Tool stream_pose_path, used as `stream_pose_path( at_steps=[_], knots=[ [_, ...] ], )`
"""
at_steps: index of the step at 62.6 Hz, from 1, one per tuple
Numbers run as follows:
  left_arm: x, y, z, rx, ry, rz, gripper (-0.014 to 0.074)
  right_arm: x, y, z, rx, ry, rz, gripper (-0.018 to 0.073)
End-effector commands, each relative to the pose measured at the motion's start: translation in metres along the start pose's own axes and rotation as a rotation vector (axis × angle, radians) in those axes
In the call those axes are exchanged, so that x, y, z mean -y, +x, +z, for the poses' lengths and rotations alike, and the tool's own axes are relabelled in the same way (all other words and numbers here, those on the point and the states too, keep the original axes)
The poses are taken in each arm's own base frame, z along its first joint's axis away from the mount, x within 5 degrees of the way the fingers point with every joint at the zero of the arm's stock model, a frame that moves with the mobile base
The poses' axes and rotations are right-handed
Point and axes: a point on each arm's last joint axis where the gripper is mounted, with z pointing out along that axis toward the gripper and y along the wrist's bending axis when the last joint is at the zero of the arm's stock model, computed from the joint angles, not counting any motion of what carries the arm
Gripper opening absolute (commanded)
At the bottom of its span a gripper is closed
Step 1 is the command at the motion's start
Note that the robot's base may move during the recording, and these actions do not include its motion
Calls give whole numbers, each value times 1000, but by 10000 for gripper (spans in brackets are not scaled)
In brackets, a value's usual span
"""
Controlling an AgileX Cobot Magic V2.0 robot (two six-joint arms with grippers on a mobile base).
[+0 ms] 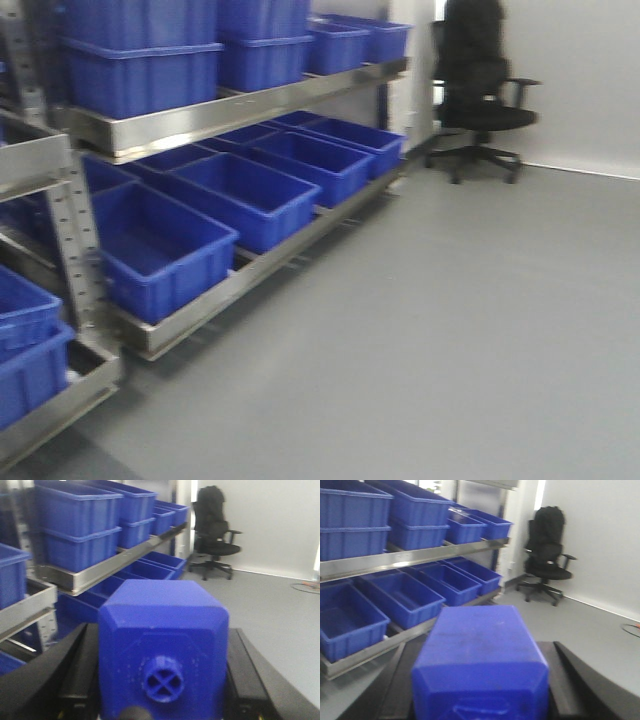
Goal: Pick and sort blue part to right shelf
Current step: 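Turn the base toward the shelf of blue bins and approach it, then position both grippers above the two blue bins on the shelf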
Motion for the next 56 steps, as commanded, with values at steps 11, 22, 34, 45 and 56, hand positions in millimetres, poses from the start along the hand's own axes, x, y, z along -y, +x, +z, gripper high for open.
stream_pose_path(
  at_steps=[11,22,34,45,56],
  knots=[
    [0,-18,-1,113,-4,-6,387,2,-17,-1,114,14,-4,407],
    [0,-18,-1,113,-4,-6,387,2,-17,-1,114,14,-4,407],
    [0,-18,-1,113,-4,-6,387,2,-17,-1,114,14,-4,407],
    [0,-18,-1,113,-4,-6,387,2,-17,-1,114,14,-4,407],
    [0,-18,-1,113,-4,-6,387,2,-17,-1,114,14,-4,407]
  ],
)
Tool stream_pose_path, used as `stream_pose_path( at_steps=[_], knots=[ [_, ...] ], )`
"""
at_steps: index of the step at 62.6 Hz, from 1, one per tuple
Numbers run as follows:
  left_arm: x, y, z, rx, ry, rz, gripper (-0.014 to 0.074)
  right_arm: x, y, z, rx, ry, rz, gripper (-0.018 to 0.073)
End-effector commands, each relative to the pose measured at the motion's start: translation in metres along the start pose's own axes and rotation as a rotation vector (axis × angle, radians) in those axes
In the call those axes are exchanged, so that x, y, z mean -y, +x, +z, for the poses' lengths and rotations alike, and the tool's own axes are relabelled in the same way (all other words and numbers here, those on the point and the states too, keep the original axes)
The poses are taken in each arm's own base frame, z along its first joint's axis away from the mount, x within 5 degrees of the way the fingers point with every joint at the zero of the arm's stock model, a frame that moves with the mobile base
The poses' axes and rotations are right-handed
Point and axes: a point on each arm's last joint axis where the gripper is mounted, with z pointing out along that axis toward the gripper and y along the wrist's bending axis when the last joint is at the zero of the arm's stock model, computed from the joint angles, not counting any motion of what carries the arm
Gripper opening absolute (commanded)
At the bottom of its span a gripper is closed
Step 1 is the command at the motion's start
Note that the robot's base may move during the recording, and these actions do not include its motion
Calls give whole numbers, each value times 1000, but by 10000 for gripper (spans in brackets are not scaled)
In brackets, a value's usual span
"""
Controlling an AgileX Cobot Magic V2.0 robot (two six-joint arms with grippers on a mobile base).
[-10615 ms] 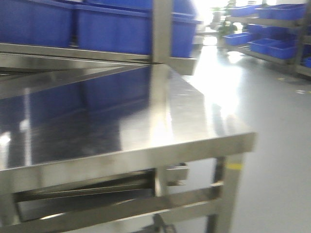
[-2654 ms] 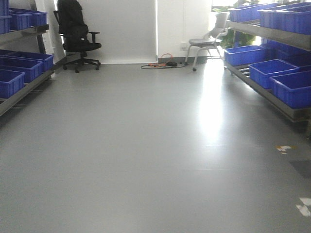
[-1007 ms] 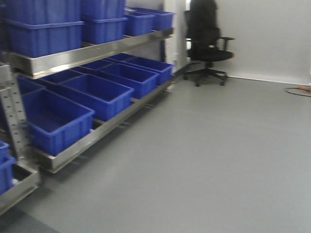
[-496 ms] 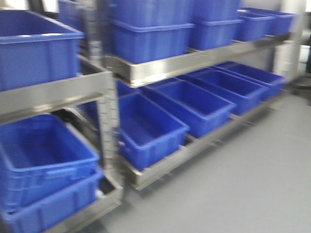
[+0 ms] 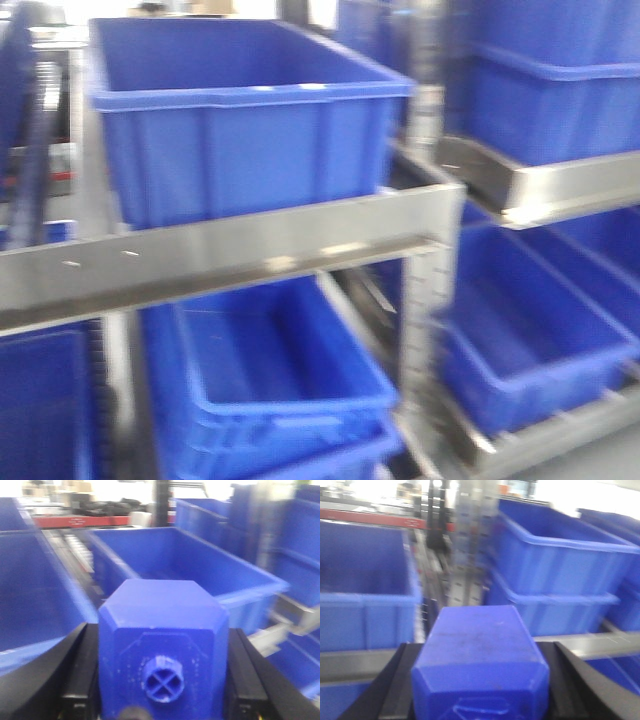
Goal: Pick and sort blue part to right shelf
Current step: 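Position both grippers above the two blue bins on the shelf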
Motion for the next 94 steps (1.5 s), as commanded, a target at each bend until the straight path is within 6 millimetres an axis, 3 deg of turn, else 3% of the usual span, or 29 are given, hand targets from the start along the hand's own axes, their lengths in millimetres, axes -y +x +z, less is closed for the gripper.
stream_pose_path(
  at_steps=[1,94],
  knots=[
    [0,-18,-1,113,-4,-6,387,2,-17,-1,114,14,-4,407],
    [0,-18,-1,113,-4,-6,387,2,-17,-1,114,14,-4,407]
  ],
)
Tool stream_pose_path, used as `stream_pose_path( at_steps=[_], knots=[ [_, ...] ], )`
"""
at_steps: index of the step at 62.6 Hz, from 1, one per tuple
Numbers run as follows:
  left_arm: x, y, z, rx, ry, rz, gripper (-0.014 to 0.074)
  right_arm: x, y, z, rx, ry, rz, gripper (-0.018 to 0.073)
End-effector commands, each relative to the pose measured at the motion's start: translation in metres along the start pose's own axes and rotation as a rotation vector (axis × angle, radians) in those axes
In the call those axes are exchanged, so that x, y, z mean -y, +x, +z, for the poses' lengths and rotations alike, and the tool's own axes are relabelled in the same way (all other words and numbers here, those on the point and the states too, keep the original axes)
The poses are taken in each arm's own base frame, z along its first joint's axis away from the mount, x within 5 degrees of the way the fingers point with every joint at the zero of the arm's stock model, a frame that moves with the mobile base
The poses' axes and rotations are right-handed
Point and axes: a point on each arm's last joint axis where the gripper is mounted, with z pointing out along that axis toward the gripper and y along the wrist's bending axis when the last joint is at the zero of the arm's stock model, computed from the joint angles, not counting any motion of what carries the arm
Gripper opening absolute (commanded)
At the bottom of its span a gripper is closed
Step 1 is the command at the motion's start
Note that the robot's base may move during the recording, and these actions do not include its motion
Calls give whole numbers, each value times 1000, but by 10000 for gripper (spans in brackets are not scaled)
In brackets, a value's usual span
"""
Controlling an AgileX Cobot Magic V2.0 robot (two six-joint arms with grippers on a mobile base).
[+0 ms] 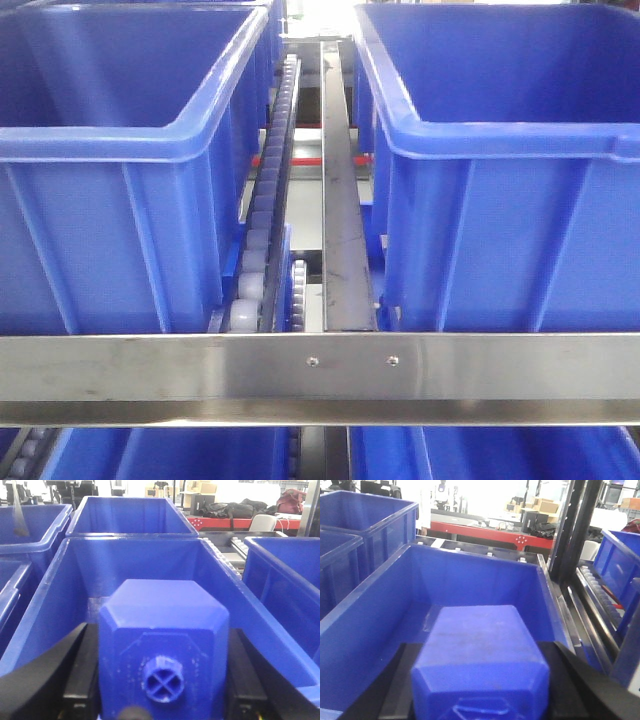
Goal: Pick and sort blue part to right shelf
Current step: 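Position both grippers above the two blue bins on the shelf, then open both grippers to drop the blue parts into the bins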
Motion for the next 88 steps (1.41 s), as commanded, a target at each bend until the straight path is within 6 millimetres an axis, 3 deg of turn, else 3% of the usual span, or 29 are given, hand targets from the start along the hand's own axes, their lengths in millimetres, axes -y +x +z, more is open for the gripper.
stream_pose_path(
  at_steps=[1,78,88],
  knots=[
    [0,-18,-1,113,-4,-6,387,2,-17,-1,114,14,-4,407],
    [0,-17,2,110,-7,-7,387,2,-17,-1,114,13,-3,407],
    [1,-29,12,92,-4,96,387,0,-18,8,86,-9,-1,407]
  ],
)
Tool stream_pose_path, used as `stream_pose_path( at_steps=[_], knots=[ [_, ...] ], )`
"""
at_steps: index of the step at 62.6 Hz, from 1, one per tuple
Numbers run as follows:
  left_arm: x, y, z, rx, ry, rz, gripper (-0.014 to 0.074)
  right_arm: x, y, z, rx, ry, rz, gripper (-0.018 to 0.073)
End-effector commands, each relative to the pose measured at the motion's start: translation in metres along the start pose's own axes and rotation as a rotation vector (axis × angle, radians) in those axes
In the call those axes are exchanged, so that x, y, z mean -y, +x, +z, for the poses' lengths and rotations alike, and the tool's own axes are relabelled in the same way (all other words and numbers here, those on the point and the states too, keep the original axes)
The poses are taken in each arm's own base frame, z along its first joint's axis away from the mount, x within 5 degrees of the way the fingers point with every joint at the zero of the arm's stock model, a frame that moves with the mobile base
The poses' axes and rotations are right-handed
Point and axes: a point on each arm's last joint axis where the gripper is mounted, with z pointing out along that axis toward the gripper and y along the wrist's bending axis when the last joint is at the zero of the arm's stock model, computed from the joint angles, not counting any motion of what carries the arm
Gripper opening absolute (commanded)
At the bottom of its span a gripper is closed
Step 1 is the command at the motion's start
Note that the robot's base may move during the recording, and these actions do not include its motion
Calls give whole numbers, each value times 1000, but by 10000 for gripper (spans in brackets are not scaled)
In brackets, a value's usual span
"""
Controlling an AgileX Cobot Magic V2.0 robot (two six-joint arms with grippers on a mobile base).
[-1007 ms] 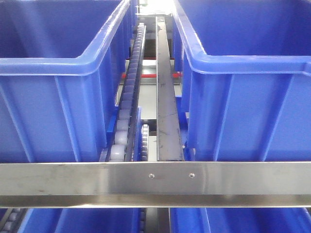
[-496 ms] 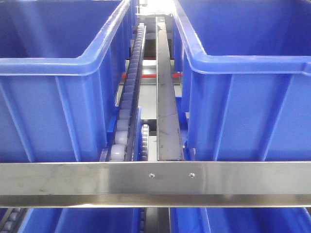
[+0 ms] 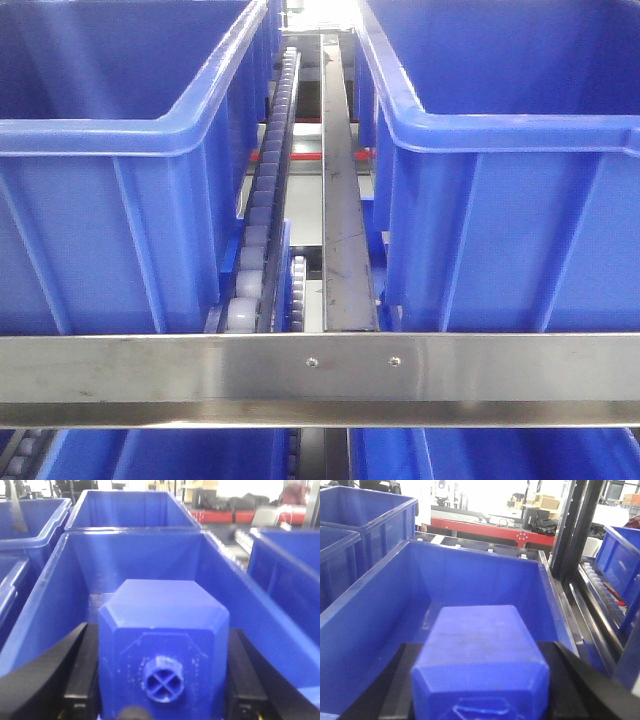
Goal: Pick and sort blue part to right shelf
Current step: 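Open both grippers to drop the blue parts into the bins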
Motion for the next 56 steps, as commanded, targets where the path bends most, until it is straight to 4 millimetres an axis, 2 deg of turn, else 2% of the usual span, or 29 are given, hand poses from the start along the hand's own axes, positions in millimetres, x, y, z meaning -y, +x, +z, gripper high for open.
stream_pose_path(
  at_steps=[1,7,19,29,37,48,56],
  knots=[
    [0,-30,8,107,-3,55,387,0,-19,8,92,-7,-1,407],
    [3,-40,25,71,26,56,387,-3,-22,22,62,-42,1,407],
    [14,-47,80,31,80,56,387,-10,-25,65,-20,-84,-1,407],
    [21,-45,124,-38,93,60,387,-14,-18,104,-66,-89,-3,407],
    [24,-33,158,-112,91,65,387,-16,-12,129,-51,-89,-2,407],
    [26,-18,183,-183,92,69,387,-19,0,152,-32,-89,-1,407],
    [26,-14,187,-195,90,65,388,-20,2,156,-10,-88,0,407]
  ],
)
